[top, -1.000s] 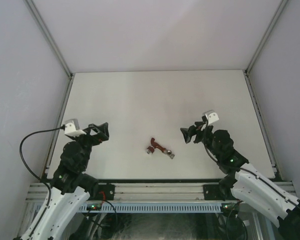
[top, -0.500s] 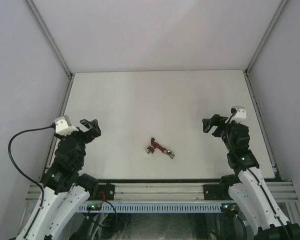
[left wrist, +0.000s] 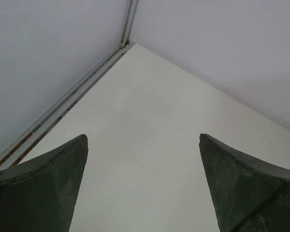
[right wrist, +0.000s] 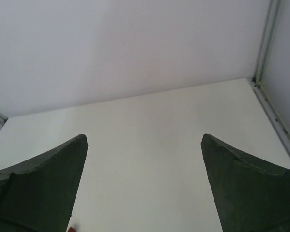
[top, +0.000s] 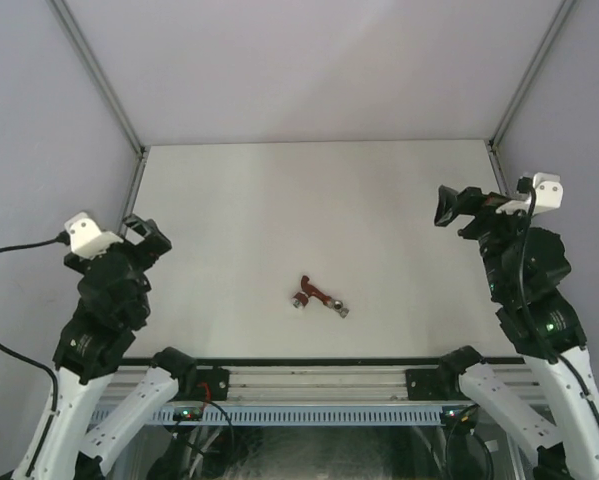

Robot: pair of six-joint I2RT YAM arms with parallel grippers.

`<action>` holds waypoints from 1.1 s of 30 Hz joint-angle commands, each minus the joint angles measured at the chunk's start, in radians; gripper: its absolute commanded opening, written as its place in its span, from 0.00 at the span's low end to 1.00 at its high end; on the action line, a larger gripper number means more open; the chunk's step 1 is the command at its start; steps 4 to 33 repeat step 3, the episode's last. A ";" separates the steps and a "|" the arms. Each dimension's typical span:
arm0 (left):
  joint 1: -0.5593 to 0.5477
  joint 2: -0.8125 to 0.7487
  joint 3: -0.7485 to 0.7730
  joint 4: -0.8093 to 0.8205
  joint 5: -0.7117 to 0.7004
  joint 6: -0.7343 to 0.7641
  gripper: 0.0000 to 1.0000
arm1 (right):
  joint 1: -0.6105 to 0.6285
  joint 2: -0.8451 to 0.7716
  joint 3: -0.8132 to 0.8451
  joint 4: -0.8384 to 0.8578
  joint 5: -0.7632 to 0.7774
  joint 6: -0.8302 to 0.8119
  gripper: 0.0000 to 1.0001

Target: Install the water faucets

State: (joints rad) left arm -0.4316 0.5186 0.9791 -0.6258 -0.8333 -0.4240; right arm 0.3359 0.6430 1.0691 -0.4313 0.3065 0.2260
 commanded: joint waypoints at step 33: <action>0.004 -0.032 0.015 -0.007 -0.038 0.013 1.00 | 0.196 -0.012 0.016 -0.034 0.471 -0.062 1.00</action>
